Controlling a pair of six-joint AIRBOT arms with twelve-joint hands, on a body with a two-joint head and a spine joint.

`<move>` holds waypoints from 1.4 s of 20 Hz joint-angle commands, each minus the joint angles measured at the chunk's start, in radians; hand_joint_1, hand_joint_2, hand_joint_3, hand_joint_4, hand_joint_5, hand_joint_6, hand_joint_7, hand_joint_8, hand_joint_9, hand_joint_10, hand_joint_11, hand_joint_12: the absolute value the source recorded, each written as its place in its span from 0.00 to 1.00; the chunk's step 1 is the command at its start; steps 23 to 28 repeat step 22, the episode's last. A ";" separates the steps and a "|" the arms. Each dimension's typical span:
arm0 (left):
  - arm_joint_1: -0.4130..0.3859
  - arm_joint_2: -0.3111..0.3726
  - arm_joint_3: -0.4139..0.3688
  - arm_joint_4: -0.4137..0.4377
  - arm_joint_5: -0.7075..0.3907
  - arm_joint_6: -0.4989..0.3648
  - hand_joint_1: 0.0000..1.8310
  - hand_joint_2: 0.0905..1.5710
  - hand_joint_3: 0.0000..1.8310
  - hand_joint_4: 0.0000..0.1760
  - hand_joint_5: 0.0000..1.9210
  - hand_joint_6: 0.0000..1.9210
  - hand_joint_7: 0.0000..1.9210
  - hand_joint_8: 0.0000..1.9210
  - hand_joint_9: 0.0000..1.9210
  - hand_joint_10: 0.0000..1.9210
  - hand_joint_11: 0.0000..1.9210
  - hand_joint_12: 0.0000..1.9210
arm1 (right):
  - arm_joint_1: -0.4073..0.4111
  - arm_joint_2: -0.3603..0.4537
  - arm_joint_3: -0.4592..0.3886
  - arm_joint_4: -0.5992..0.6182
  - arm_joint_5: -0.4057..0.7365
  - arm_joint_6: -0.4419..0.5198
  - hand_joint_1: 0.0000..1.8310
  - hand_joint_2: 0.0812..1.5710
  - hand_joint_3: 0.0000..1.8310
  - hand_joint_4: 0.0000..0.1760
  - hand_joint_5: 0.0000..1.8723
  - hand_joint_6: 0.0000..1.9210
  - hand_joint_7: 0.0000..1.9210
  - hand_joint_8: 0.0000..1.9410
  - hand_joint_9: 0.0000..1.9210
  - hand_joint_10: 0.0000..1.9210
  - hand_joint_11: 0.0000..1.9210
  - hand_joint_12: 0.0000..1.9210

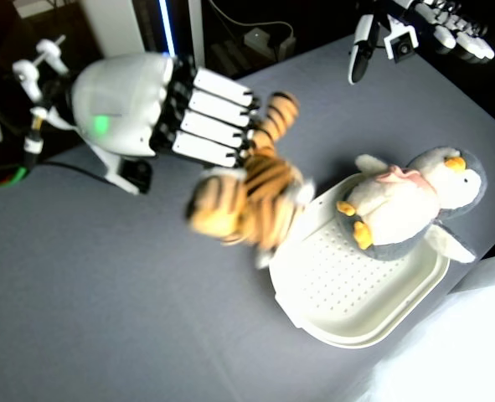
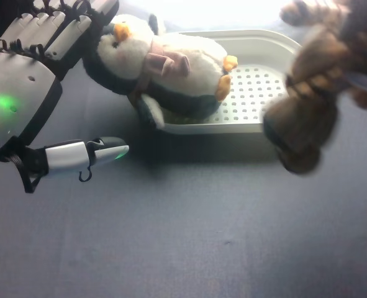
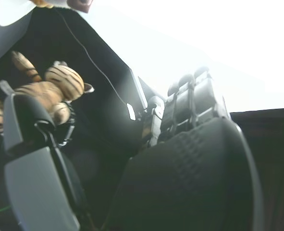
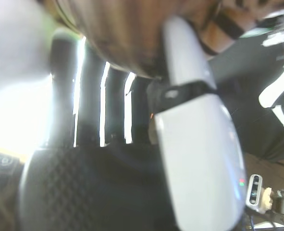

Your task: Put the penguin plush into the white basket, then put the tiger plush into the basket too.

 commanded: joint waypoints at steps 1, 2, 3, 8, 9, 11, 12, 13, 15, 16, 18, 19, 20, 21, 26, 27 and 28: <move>-0.007 -0.002 -0.003 0.031 -0.123 -0.004 0.50 0.49 0.00 0.96 0.00 0.00 0.00 0.00 0.00 0.00 0.00 0.00 | 0.036 -0.020 0.026 0.016 -0.001 0.001 0.72 0.77 0.00 0.00 0.43 0.66 0.38 0.70 0.36 0.76 0.27 0.76; -0.005 -0.001 -0.003 0.031 -0.123 -0.006 0.50 0.49 0.00 0.84 0.00 0.00 0.00 0.00 0.00 0.00 0.00 0.00 | 0.092 -0.054 0.071 0.007 -0.090 0.002 0.73 0.75 0.00 0.00 0.47 0.60 0.39 0.69 0.39 0.74 0.32 0.74; -0.002 -0.001 -0.003 0.031 -0.123 -0.009 0.50 0.50 0.00 0.90 0.00 0.00 0.00 0.00 0.00 0.00 0.00 0.00 | 0.149 -0.092 0.122 -0.009 -0.185 0.008 0.68 0.74 0.00 0.00 0.51 0.49 0.39 0.77 0.37 0.74 0.34 0.79; -0.001 -0.002 -0.002 0.036 -0.128 -0.018 0.50 0.50 0.00 0.80 0.00 0.00 0.00 0.00 0.00 0.00 0.00 0.00 | 0.243 -0.158 0.216 -0.069 -0.406 0.009 0.42 0.71 0.00 0.00 0.30 0.06 0.24 0.10 0.18 0.12 0.01 0.54; 0.001 -0.001 -0.003 0.037 -0.134 -0.020 0.50 0.50 0.00 0.84 0.00 0.00 0.00 0.00 0.00 0.00 0.00 0.00 | 0.240 -0.158 0.213 -0.066 -0.407 0.009 0.33 0.72 0.00 0.02 0.25 0.01 0.21 0.03 0.15 0.05 0.00 0.43; 0.012 -0.001 -0.006 0.034 -0.148 -0.029 0.52 0.50 0.00 0.84 0.00 0.00 0.00 0.00 0.00 0.00 0.00 0.00 | 0.233 -0.156 0.203 -0.055 -0.396 0.009 0.30 0.71 0.00 0.30 0.12 0.00 0.09 0.00 0.05 0.00 0.00 0.13; 0.023 0.001 -0.007 0.030 -0.157 -0.036 0.52 0.50 0.00 0.82 0.00 0.00 0.00 0.00 0.00 0.00 0.00 0.00 | 0.228 -0.149 0.187 -0.046 -0.372 0.009 0.32 0.69 0.00 0.61 0.09 0.00 0.05 0.00 0.01 0.00 0.00 0.04; 0.028 0.002 -0.007 0.024 -0.159 -0.038 0.52 0.49 0.00 0.76 0.00 0.00 0.00 0.00 0.00 0.00 0.00 0.00 | 0.216 -0.131 0.173 -0.032 -0.351 0.009 0.31 0.66 0.00 0.92 0.05 0.00 0.03 0.00 0.00 0.00 0.00 0.01; 0.038 0.002 -0.007 0.004 -0.166 -0.043 0.53 0.47 0.00 0.79 0.00 0.00 0.00 0.00 0.00 0.00 0.00 0.00 | 0.156 -0.088 0.124 0.025 -0.237 0.014 0.36 0.67 0.00 0.96 0.01 0.00 0.00 0.00 0.00 0.00 0.00 0.00; 0.041 0.003 -0.007 0.004 -0.173 -0.052 0.53 0.46 0.00 0.82 0.00 0.00 0.00 0.00 0.00 0.00 0.00 0.00 | 0.117 -0.067 0.100 0.045 -0.171 0.028 0.41 0.69 0.00 0.84 0.02 0.00 0.01 0.00 0.00 0.00 0.01 0.00; 0.053 0.007 -0.007 0.012 -0.195 -0.083 0.51 0.47 0.00 0.36 0.00 0.00 0.00 0.00 0.00 0.00 0.00 0.00 | 0.023 -0.023 0.044 0.090 0.022 0.081 0.39 0.68 0.00 0.98 0.03 0.00 0.00 0.00 0.00 0.00 0.00 0.00; 0.062 0.009 -0.002 0.014 -0.202 -0.118 0.55 0.48 0.00 0.74 0.00 0.00 0.00 0.00 0.00 0.00 0.00 0.00 | -0.022 -0.003 0.017 0.114 0.112 0.093 0.39 0.68 0.00 0.98 0.02 0.00 0.01 0.00 0.00 0.00 0.02 0.01; 0.073 0.008 0.006 0.014 -0.213 -0.152 0.54 0.51 0.01 0.93 0.00 0.00 0.00 0.00 0.00 0.00 0.00 0.00 | -0.063 0.012 -0.008 0.134 0.178 0.093 0.42 0.71 0.00 0.92 0.04 0.00 0.04 0.00 0.02 0.00 0.03 0.02; 0.091 0.002 0.022 0.014 -0.241 -0.218 0.47 0.52 0.01 0.86 0.00 0.00 0.00 0.00 0.00 0.00 0.00 0.00 | -0.120 0.025 -0.034 0.158 0.262 0.093 0.42 0.73 0.00 0.83 0.06 0.00 0.07 0.00 0.07 0.01 0.09 0.05; 0.103 -0.005 0.039 0.015 -0.265 -0.279 0.44 0.53 0.01 0.84 0.00 0.00 0.00 0.00 0.00 0.00 0.01 0.01 | -0.171 0.037 -0.060 0.177 0.333 0.093 0.44 0.71 0.01 0.85 0.07 0.00 0.08 0.00 0.09 0.01 0.05 0.15; 0.103 -0.005 0.039 0.015 -0.265 -0.279 0.44 0.53 0.01 0.84 0.00 0.00 0.00 0.00 0.00 0.00 0.01 0.01 | -0.171 0.037 -0.060 0.177 0.333 0.093 0.44 0.71 0.01 0.85 0.07 0.00 0.08 0.00 0.09 0.01 0.05 0.15; 0.103 -0.005 0.039 0.015 -0.265 -0.279 0.44 0.53 0.01 0.84 0.00 0.00 0.00 0.00 0.00 0.00 0.01 0.01 | -0.171 0.037 -0.060 0.177 0.333 0.093 0.44 0.71 0.01 0.85 0.07 0.00 0.08 0.00 0.09 0.01 0.05 0.15</move>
